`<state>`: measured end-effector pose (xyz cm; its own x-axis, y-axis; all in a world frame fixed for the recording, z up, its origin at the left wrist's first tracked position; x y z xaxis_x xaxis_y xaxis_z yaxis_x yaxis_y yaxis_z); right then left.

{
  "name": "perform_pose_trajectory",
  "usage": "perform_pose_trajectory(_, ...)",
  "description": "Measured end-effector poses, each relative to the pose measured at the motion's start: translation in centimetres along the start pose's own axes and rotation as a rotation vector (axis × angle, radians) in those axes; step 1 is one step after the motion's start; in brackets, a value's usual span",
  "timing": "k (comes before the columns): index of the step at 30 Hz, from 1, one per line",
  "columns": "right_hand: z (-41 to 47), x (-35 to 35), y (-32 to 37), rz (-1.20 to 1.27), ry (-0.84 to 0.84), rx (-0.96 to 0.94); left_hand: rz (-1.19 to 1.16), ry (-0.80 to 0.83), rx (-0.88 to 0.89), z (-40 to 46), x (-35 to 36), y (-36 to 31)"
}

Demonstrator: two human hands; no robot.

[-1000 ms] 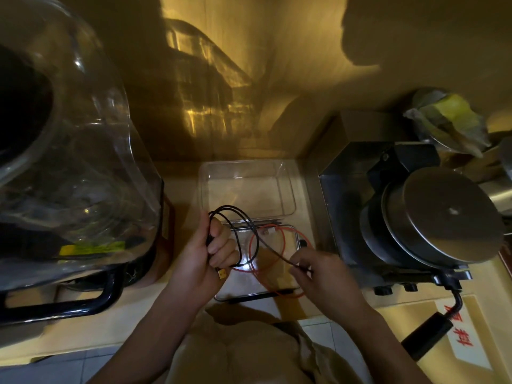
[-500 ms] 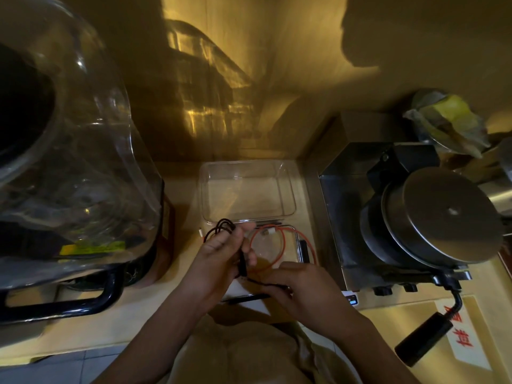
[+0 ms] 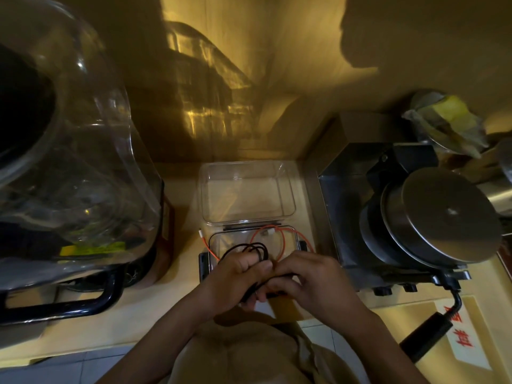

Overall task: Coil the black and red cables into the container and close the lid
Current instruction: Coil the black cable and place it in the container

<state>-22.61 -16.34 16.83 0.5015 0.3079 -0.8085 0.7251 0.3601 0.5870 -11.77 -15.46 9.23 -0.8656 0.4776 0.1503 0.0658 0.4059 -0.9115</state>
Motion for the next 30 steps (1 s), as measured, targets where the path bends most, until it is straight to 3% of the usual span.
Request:
perform_pose_trajectory(2, 0.0, -0.6, -0.8, 0.042, -0.052, 0.012, -0.016, 0.033, 0.034, -0.1, 0.5, -0.5)
perform_pose_trajectory(11, 0.3, -1.7, -1.6, 0.334, -0.239, 0.044, -0.324, 0.084, -0.154, -0.1, 1.2, 0.6)
perform_pose_trajectory(19, 0.8, 1.9, -2.1, 0.784, -0.049, 0.209, -0.611, 0.25, -0.229, -0.9, 2.4, 0.6)
perform_pose_trajectory(24, 1.0, 3.3, -2.6, 1.011, -0.054, 0.363, -0.611, 0.119, -0.231, -0.7, 0.8, 1.1)
perform_pose_trajectory(30, 1.2, 4.2, -2.4, 1.089, 0.004, 0.467, -0.704, 0.012, -0.183, -0.3, -0.9, 1.4)
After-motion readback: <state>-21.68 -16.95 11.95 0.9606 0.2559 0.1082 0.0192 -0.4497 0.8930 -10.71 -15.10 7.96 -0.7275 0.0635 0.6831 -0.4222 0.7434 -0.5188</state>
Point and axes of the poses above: each hand's wrist, its own z-axis towards the middle knuckle, its own x-axis out of the palm, y = z × x, the point moved 9 cm from there along z, towards the middle knuckle, and after that the axes turned 1 degree about x, right-handed, at the moved point
